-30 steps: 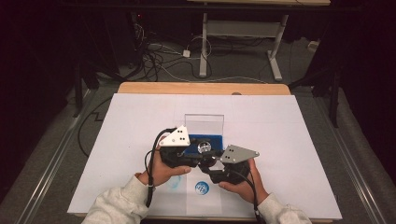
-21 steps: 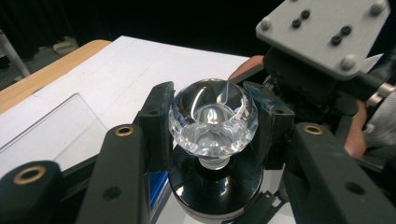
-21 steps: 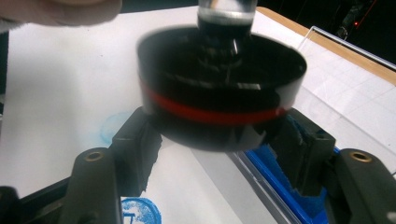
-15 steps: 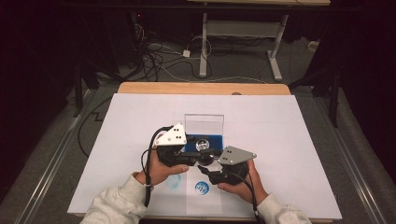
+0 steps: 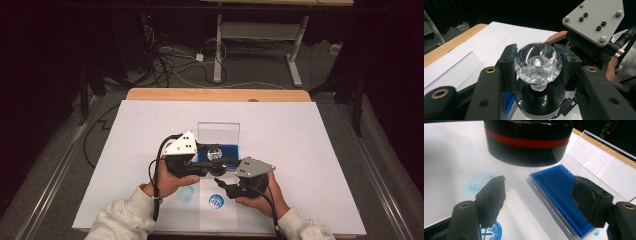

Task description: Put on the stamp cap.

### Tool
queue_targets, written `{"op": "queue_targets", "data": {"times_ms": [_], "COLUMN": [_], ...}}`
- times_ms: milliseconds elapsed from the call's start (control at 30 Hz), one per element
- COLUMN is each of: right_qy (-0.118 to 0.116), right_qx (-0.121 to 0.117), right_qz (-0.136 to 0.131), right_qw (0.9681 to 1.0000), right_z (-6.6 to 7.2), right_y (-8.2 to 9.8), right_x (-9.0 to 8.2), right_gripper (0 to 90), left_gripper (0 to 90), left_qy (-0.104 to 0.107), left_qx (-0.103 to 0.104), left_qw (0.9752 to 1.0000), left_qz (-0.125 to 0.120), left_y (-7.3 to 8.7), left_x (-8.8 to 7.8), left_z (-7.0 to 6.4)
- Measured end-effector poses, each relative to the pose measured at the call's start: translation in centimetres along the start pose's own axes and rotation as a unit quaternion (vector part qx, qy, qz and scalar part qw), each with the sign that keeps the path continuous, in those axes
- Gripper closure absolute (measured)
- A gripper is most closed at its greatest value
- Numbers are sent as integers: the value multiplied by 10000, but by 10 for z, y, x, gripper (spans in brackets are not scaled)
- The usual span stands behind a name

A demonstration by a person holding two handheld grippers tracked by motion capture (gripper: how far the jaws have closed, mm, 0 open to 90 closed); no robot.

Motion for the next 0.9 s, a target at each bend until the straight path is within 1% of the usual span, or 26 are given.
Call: {"op": "queue_targets", "data": {"times_ms": [67, 100, 233, 400, 533, 667, 767, 833, 900], "right_qy": [42, 55, 155, 312, 523, 717, 912, 983, 1118], "right_qx": [-19, 17, -19, 5, -10, 42, 22, 61, 54], "right_qz": [4, 12, 42, -11, -90, -215, -248, -309, -330], "right_qw": [10000, 10000, 9999, 9995, 9986, 9972, 9955, 9947, 9932], "right_z": [-1, -1, -5, -14, -23, -31, -36, -39, -43], "right_y": [0, 1, 2, 3, 2, 0, 0, 1, 3], "right_x": [-1, -1, -3, -12, -22, -36, -47, -55, -64], "right_gripper": [263, 255, 250, 250, 249, 252, 253, 255, 255], "left_gripper": [547, 547, 547, 547, 547, 547, 547, 547, 547], "left_qy": [-14, -26, -64, -104, -179, -284, -326, -376, -384], "left_qx": [-3, -1, 29, 34, 80, 160, 170, 197, 185], "left_qw": [10000, 10000, 10000, 9999, 9998, 9994, 9993, 9990, 9990], "left_qz": [-3, -2, 12, 15, 57, 93, 106, 143, 156], "left_y": [0, 0, -1, -1, -1, -2, -2, -1, -1], "left_x": [-1, -2, -4, -7, -9, -12, -13, -14, -14], "left_z": [1, 1, 1, 2, 3, 4, 6, 6, 7]}}
Point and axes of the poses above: each handheld gripper's, and its own axes: x roughly forward along the jaws, y roughly out of its underside, z roughly to its left, the point moved 4 cm from there along x, roughly forward along the jaws, and after that the axes turned 6 degrees about x, right-handed, at the moved point
